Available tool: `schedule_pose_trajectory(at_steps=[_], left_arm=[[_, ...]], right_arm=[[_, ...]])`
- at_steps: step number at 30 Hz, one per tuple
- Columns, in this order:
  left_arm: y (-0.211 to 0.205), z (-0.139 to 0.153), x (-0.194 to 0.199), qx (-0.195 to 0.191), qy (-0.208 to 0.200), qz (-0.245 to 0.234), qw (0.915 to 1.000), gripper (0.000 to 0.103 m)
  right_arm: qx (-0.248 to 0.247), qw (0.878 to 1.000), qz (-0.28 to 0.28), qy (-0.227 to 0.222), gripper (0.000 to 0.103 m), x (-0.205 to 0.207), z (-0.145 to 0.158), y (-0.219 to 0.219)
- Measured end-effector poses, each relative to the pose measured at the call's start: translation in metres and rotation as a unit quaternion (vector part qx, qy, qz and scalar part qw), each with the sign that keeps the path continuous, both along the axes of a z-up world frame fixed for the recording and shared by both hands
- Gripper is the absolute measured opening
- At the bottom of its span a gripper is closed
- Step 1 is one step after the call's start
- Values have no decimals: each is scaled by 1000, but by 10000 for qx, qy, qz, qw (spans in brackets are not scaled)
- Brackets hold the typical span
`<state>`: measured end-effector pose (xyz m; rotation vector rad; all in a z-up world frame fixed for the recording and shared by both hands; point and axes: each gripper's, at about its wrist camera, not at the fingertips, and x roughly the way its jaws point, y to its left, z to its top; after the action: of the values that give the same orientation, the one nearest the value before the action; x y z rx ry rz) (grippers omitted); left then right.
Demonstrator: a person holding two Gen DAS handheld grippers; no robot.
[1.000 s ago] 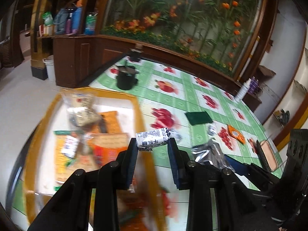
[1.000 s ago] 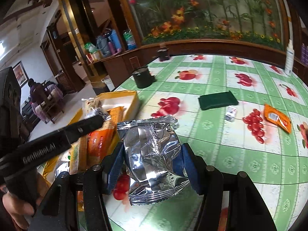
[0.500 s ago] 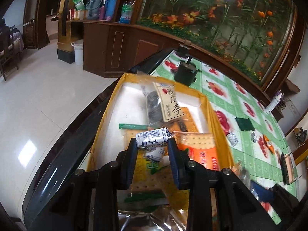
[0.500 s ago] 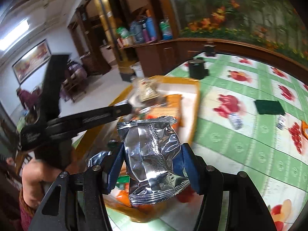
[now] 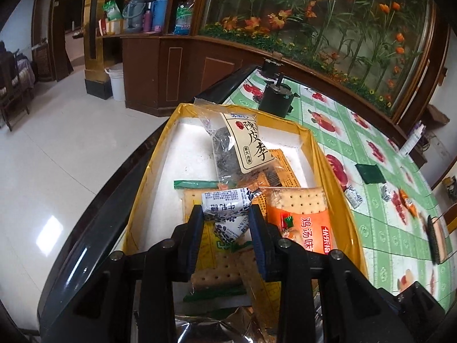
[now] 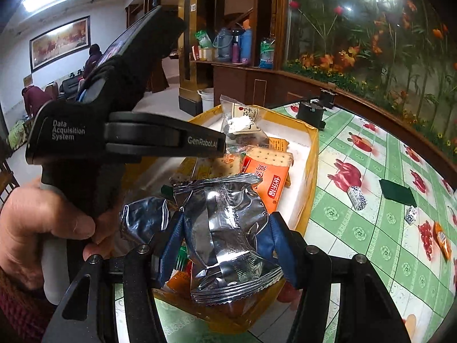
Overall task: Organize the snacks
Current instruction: 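Carry the candy and foil bag over the tray with both grippers, then open the left gripper to drop the candy while the right releases the foil bag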
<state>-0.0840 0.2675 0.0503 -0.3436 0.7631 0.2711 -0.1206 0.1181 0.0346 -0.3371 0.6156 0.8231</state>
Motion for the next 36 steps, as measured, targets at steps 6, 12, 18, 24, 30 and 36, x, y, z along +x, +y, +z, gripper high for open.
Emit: schedule_pose_trajectory(at_steps=[6,12,18,24,30,36], left_arm=[[-4,1,-2,169,20,33,9998,30],[-7,1,-2,314,47,68,9995,30],[-7,1,-2,329,44,117,9994,32],[-8,2,-4,431,51,172,9989,33],[-7,0,-4,424,41,231,9988,37],[-6,1,-6,256,-2,191,9995,60]], right_arm=[[10,10000,14,13,65,-1,1,0],[15,10000,18,21,66,-2,1,0],[14,10000,19,18,66,-2,1,0],[10,10000,18,15,66,-1,1,0],[0,10000,22,-2,66,-2,2,1],[8,10000,29,-44,66,-4,3,0]])
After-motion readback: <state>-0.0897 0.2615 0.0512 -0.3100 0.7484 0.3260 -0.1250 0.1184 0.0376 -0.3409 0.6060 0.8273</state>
